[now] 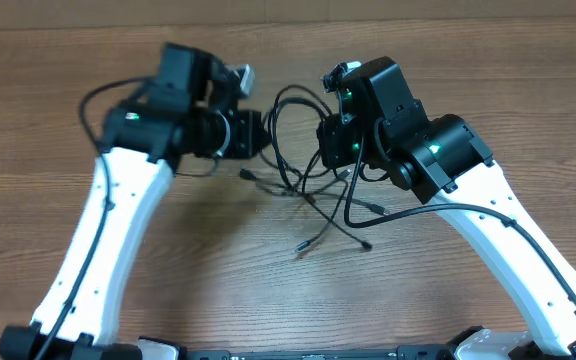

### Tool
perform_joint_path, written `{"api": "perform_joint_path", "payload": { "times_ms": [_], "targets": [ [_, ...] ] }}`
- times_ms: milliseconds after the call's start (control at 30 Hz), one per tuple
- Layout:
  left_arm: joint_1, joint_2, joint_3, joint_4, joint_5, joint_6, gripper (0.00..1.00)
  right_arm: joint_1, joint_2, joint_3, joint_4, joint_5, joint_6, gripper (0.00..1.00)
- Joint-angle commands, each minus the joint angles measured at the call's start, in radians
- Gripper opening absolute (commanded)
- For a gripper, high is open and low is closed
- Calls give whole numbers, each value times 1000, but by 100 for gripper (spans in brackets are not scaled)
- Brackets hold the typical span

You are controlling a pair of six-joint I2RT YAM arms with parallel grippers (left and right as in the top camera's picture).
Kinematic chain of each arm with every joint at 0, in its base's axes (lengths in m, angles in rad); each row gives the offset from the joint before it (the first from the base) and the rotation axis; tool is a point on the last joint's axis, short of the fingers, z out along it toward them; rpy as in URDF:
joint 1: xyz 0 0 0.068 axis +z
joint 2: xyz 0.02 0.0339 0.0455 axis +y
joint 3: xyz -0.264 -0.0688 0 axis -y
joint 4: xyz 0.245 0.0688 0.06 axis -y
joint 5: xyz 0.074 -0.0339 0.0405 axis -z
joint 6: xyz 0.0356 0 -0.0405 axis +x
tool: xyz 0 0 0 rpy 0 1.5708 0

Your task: Untangle cables

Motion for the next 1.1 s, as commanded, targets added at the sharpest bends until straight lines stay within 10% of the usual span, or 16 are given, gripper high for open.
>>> {"api": "perform_joint_path", "payload": {
  "times_ms": [0,200,467,700,1067],
  "targets": [
    [84,-76,122,6,325,63,4,3,-6,8,-11,35,-24,4],
    [254,-84,163,91,636,-39,4,3,-6,8,-34,35,-28,4],
    [449,-84,163,164,650,-299,4,3,-6,8,-62,35,-28,4],
    [554,-84,163,152,569,-216,4,3,-6,8,-63,35,-28,4],
    [432,-84,161,-283,185,-55,63,3,-6,8,-16,33,-10,4]
  ]
}}
